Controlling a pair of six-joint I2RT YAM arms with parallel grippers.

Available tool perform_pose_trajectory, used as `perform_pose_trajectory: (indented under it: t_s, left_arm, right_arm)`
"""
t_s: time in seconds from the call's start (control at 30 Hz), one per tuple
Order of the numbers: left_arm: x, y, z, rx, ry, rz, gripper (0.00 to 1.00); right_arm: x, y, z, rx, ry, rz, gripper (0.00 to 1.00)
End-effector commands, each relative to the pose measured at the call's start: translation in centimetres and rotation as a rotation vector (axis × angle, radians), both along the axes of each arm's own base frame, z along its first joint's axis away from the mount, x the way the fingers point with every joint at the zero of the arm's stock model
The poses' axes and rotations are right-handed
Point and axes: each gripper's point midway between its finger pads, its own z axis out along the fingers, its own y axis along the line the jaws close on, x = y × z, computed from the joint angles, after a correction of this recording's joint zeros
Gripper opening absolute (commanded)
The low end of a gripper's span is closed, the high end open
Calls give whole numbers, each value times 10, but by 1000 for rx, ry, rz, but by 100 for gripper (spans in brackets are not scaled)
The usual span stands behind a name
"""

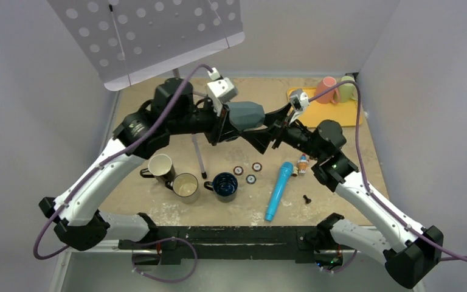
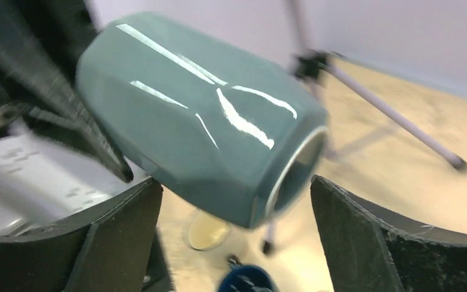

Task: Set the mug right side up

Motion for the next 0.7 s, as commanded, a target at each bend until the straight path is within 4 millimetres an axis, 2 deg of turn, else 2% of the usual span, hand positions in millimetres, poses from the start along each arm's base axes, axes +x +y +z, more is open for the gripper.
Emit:
perform_pose_trajectory:
  t_s: [0.0,0.07,0.17,0.27,0.3,0.37,0.53,0.67]
  left_arm:
    - [48,17,-83,459,-249,105,0]
    - [55,16,-113,601,-301,81,0]
    - [75,11,-136,738,-331,57,0]
    - [98,6,-166,900,-335,-3,0]
    - [104,3,-183,951,-304,-32,0]
    - [109,7,-205,1012,-227,-71,0]
    - [126,31,-253,1130,-83,-125,0]
    - [133,46,-280,1232,-13,-159,0]
  right_arm:
    - [76,-83,-54,-283,115,-542,95]
    - [96,-125,-77,-340,182,-720,95]
    - [117,-181,-100,-370,236,-945,97]
    - [133,-202,-115,-405,271,-995,97]
    - [139,-205,-119,-419,283,-1002,96]
    - [147,-216,-127,-444,309,-1034,96]
    - [165,-252,-138,-463,352,-1120,97]
    - [184,-258,-138,-489,360,-1124,97]
